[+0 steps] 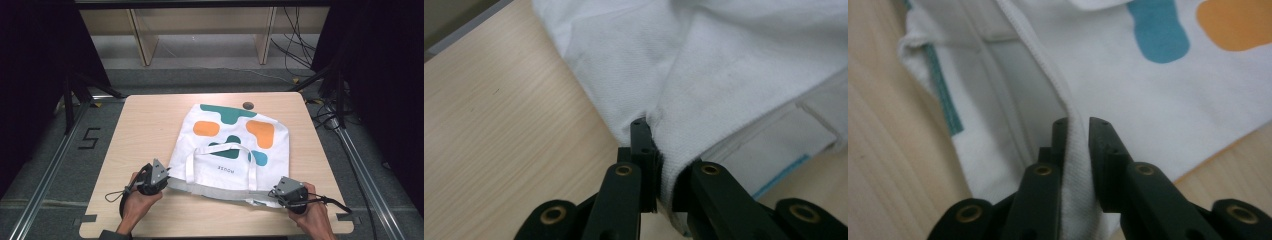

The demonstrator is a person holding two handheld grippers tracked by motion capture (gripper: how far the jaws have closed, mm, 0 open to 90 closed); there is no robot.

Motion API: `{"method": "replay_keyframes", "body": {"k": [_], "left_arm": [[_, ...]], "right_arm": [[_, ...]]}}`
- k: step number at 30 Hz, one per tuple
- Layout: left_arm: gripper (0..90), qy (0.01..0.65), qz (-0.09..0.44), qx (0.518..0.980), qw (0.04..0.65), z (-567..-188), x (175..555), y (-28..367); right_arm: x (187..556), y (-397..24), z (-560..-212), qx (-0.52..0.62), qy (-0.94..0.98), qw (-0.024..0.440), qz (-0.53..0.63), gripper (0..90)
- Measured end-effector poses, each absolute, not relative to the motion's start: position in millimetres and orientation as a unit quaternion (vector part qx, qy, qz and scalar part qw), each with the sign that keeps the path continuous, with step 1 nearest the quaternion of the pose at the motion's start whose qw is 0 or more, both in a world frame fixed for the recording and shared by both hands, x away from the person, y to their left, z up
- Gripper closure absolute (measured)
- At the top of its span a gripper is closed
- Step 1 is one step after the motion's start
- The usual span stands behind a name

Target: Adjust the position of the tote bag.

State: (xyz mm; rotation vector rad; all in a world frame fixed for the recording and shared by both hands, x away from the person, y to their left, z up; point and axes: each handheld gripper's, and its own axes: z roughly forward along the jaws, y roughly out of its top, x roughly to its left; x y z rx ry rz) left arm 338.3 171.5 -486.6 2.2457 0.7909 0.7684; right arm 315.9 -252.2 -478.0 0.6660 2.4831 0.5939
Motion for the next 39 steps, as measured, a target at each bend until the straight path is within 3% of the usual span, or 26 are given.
{"method": "replay_keyframes", "body": {"k": [1,11,13,18,20,24,28,29,30,33,39], "left_arm": [[85.8,0.297,0.289,0.854,0.314,-487,331,171],[83.8,0.301,0.274,0.850,0.335,-479,281,182],[78.1,0.309,0.286,0.841,0.341,-480,285,183],[53.6,0.323,0.295,0.842,0.316,-493,300,181],[53.6,0.312,0.306,0.847,0.303,-495,300,175],[54.2,0.278,0.322,0.860,0.281,-496,302,161],[62.1,0.287,0.297,0.868,0.275,-498,314,160],[65.7,0.295,0.288,0.868,0.277,-497,316,161],[76.4,0.298,0.283,0.866,0.285,-498,317,162],[83.5,0.295,0.273,0.865,0.301,-496,317,164],[86.4,0.290,0.260,0.866,0.312,-492,313,165]], "right_arm": [[316,-252,-474,0.269,0.900,0.246,0.241,86.8],[324,-257,-465,0.264,0.886,0.235,0.301,86.5],[324,-257,-466,0.280,0.882,0.230,0.300,82.7],[327,-256,-476,0.290,0.889,0.213,0.282,72.2],[327,-256,-477,0.288,0.890,0.215,0.281,74.5],[327,-257,-473,0.281,0.888,0.215,0.294,82.9],[325,-259,-469,0.284,0.884,0.216,0.303,85.0],[324,-259,-469,0.283,0.883,0.216,0.305,85.0],[325,-259,-469,0.282,0.883,0.213,0.307,84.7],[325,-258,-470,0.285,0.882,0.215,0.306,82.5],[328,-260,-476,0.297,0.884,0.208,0.295,75.8]]}}
